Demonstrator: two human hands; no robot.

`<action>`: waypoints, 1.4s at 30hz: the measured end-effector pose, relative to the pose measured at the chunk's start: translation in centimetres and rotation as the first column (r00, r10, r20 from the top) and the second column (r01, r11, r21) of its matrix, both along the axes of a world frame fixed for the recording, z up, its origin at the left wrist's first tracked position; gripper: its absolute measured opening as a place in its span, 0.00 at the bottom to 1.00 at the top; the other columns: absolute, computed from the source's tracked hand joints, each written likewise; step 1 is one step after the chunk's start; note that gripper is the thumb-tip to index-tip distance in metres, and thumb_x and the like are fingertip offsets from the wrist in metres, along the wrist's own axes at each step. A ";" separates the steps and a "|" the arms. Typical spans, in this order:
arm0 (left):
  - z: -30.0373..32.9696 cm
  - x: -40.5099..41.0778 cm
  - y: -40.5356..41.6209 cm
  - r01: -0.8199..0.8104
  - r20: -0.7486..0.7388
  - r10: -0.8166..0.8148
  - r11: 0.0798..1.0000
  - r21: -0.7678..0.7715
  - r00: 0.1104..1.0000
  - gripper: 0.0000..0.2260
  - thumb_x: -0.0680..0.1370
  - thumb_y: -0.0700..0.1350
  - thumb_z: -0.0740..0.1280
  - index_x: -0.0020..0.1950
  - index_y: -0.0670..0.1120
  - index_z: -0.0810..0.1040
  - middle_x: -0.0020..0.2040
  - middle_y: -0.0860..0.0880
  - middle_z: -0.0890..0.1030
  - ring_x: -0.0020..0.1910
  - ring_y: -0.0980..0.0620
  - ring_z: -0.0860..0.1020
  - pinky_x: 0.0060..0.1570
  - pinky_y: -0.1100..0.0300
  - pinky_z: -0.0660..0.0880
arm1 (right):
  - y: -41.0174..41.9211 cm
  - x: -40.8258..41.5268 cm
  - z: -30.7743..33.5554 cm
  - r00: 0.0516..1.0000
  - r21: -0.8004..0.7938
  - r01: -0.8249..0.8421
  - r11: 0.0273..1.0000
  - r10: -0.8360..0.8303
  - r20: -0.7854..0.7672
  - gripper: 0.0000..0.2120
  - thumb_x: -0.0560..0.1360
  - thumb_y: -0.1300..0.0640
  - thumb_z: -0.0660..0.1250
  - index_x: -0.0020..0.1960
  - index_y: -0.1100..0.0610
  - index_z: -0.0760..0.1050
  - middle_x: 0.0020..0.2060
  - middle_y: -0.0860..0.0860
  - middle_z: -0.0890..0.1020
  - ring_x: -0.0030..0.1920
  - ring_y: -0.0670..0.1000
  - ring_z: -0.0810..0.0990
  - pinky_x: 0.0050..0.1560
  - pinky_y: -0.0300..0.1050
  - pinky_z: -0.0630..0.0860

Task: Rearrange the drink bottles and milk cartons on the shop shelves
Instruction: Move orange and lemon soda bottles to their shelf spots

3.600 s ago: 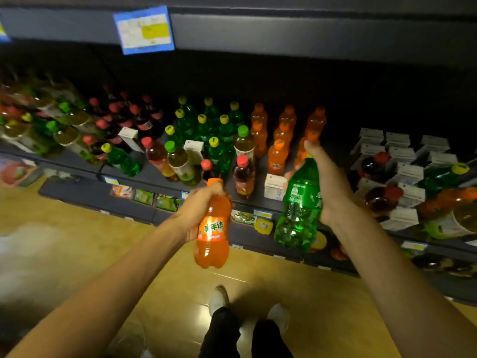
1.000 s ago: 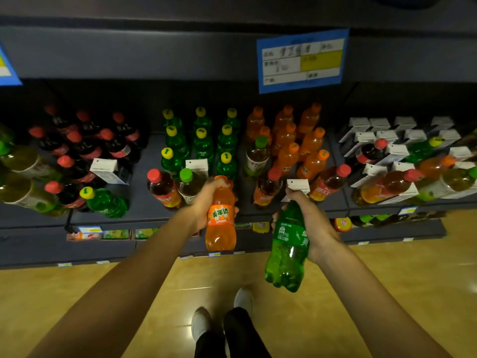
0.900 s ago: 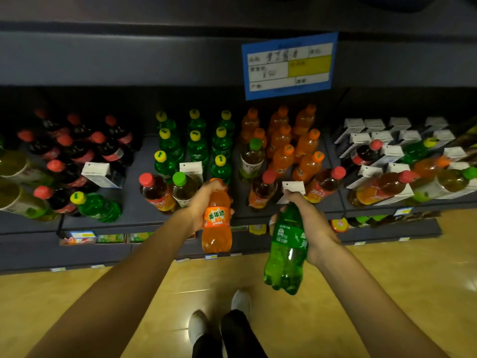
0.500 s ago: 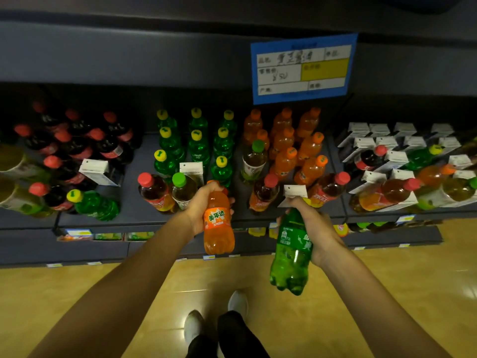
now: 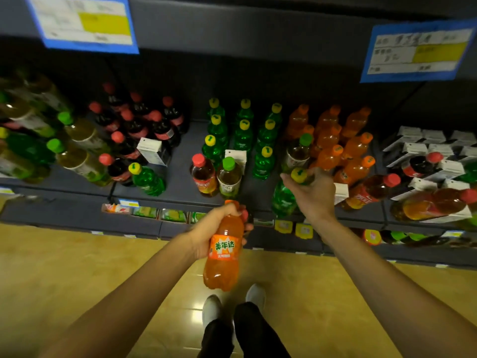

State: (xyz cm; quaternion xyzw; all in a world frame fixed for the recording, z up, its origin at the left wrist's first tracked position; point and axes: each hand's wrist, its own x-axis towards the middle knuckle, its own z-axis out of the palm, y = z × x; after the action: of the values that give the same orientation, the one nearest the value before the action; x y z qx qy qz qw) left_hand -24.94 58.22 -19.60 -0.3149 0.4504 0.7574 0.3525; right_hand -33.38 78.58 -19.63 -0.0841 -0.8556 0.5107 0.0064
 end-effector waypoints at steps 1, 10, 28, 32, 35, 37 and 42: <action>-0.1 0.7 -0.5 -0.001 0.002 0.001 1.000 -0.002 1.000 0.17 0.70 0.48 0.69 0.55 0.42 0.77 0.55 0.37 0.82 0.38 0.46 0.82 0.37 0.54 0.80 | -0.5 -0.2 -0.3 0.999 0.058 -0.018 0.998 0.020 -0.039 0.14 0.71 0.55 0.78 0.39 0.58 0.73 0.34 0.49 0.79 0.39 0.50 0.78 0.37 0.35 0.68; 1.3 4.3 -3.5 -0.114 -0.004 0.114 0.992 0.061 0.993 0.13 0.71 0.47 0.66 0.53 0.41 0.77 0.58 0.37 0.76 0.36 0.49 0.84 0.34 0.55 0.80 | -2.5 -4.0 -4.1 0.975 0.362 -0.217 0.906 0.219 0.037 0.15 0.73 0.53 0.75 0.51 0.64 0.81 0.42 0.54 0.80 0.45 0.52 0.76 0.46 0.37 0.66; 2.7 4.4 -3.5 -0.169 -0.033 0.172 0.982 0.081 0.985 0.18 0.70 0.47 0.68 0.59 0.44 0.80 0.50 0.37 0.83 0.35 0.43 0.80 0.40 0.52 0.79 | -3.6 -4.6 -7.5 0.934 0.542 -0.356 0.761 0.304 0.185 0.29 0.71 0.41 0.73 0.63 0.59 0.72 0.59 0.61 0.76 0.61 0.63 0.74 0.53 0.53 0.76; 3.1 4.3 -3.1 -0.145 -0.039 0.149 0.985 0.094 0.988 0.25 0.65 0.47 0.72 0.61 0.42 0.78 0.51 0.37 0.82 0.35 0.43 0.80 0.40 0.52 0.79 | -2.1 -0.2 -6.7 0.855 0.582 -0.259 0.771 0.463 -0.233 0.21 0.75 0.48 0.67 0.61 0.61 0.71 0.51 0.62 0.75 0.52 0.64 0.75 0.47 0.56 0.77; 3.6 4.4 -3.0 -0.106 -0.061 0.113 0.988 0.108 0.992 0.23 0.63 0.48 0.73 0.55 0.39 0.79 0.49 0.38 0.83 0.35 0.44 0.80 0.40 0.53 0.78 | -1.7 3.6 -7.0 0.800 0.448 -0.381 0.809 0.531 -0.279 0.18 0.74 0.48 0.65 0.59 0.57 0.70 0.47 0.56 0.74 0.48 0.58 0.76 0.43 0.54 0.76; 3.9 4.5 -3.2 -0.070 -0.080 0.078 0.993 0.100 0.994 0.19 0.66 0.47 0.70 0.53 0.39 0.79 0.43 0.39 0.84 0.34 0.45 0.80 0.38 0.55 0.79 | -2.1 5.9 -7.0 0.788 0.336 -0.484 0.808 0.570 -0.233 0.19 0.74 0.47 0.65 0.61 0.55 0.69 0.51 0.52 0.73 0.51 0.53 0.75 0.46 0.51 0.77; 4.0 5.0 -4.7 -0.009 -0.119 0.022 0.995 0.102 0.993 0.16 0.67 0.47 0.65 0.51 0.40 0.78 0.37 0.40 0.84 0.32 0.46 0.81 0.35 0.57 0.79 | -3.5 9.2 -7.4 0.756 0.227 -0.613 0.756 0.646 -0.108 0.31 0.70 0.46 0.67 0.70 0.50 0.61 0.61 0.50 0.70 0.62 0.50 0.71 0.57 0.50 0.76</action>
State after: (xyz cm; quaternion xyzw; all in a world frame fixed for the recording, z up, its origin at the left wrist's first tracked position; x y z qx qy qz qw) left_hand -19.92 53.55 -15.59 -0.2541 0.4295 0.7995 0.3344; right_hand -24.20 75.03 -27.06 0.2570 -0.8714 0.4099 -0.0816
